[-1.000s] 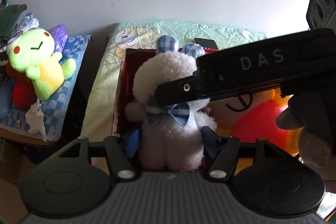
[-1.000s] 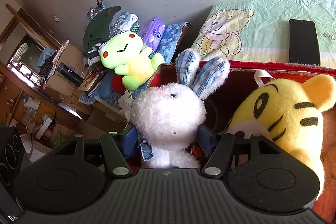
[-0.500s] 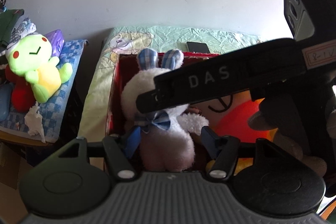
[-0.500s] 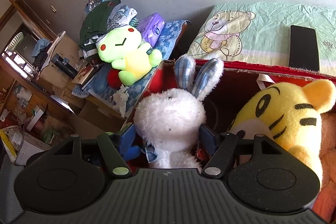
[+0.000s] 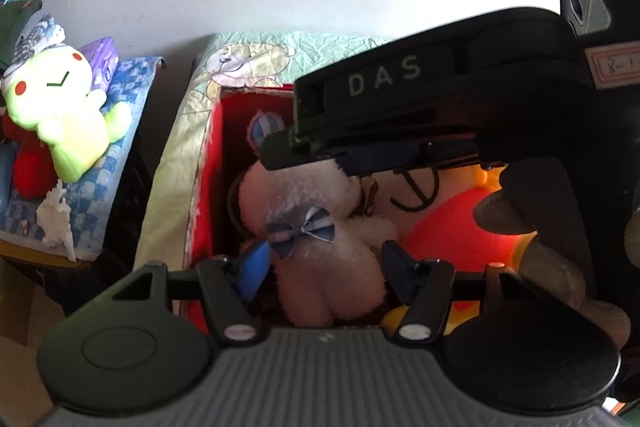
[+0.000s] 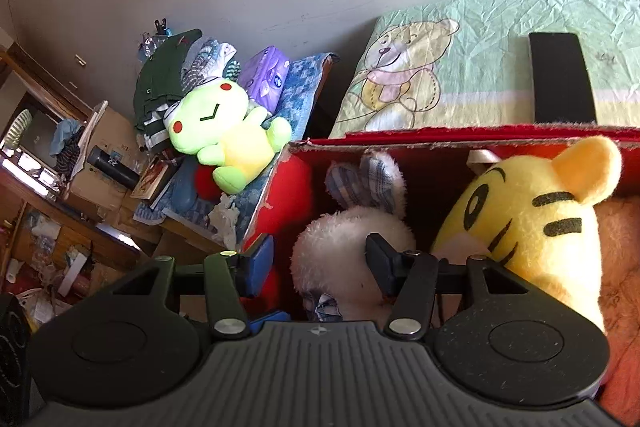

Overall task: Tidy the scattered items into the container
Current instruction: 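Lower the white bunny into the box beside the tiger plush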

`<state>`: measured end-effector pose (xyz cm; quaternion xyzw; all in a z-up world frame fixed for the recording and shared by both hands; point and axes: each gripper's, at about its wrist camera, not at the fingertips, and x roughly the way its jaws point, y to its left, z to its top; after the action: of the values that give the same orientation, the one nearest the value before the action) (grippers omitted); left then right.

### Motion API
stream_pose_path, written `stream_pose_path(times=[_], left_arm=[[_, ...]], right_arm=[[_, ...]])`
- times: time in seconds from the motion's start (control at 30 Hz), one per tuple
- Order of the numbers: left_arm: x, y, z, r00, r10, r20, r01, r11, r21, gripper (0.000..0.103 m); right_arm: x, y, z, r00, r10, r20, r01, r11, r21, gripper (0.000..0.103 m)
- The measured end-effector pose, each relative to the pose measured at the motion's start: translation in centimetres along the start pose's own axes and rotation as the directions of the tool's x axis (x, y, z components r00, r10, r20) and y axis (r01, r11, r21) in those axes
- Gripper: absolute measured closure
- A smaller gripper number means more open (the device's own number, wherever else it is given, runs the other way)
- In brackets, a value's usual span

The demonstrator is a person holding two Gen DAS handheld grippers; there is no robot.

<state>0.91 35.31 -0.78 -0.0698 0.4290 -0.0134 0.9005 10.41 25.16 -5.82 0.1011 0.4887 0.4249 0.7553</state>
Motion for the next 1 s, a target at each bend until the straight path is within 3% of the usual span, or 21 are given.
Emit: stream_pose_path(times=[0.13,0.4,0.57,0.77,1.0], left_arm=[[0.2,0.1,-0.1,1.000,0.010,-0.002,-0.010,1.000,0.006,0.039],[0.6,-0.2,0.1,0.999,0.033,-0.018,-0.033,0.999,0.012,0.039],[0.8,-0.7,0.5,0.997,0.074,-0.037,-0.073,0.997,0.019,0.039],[0.5,-1.0,0.8,0.994,0.104,-0.034,-0.103,0.995,0.016,0.039],[0.0,-1.4,0.9,0.991,0.133,-0.030,-0.132,0.991,0.024,0.039]], right_arm=[[0.1,-0.1,-0.1,1.000,0.002,-0.005,-0.002,1.000,0.010,0.053],[-1.6,-1.0,-0.3,0.999,0.040,0.017,-0.041,0.998,0.042,0.054],[-1.4,-1.3,-0.6,0.998,-0.052,0.026,0.052,0.999,0.002,0.067],[-3.1,-1.7,-0.9,0.998,0.020,0.060,-0.023,0.999,0.049,0.061],[-4.6,-1.4,-1.8,0.995,0.012,0.099,-0.017,0.999,0.043,0.058]])
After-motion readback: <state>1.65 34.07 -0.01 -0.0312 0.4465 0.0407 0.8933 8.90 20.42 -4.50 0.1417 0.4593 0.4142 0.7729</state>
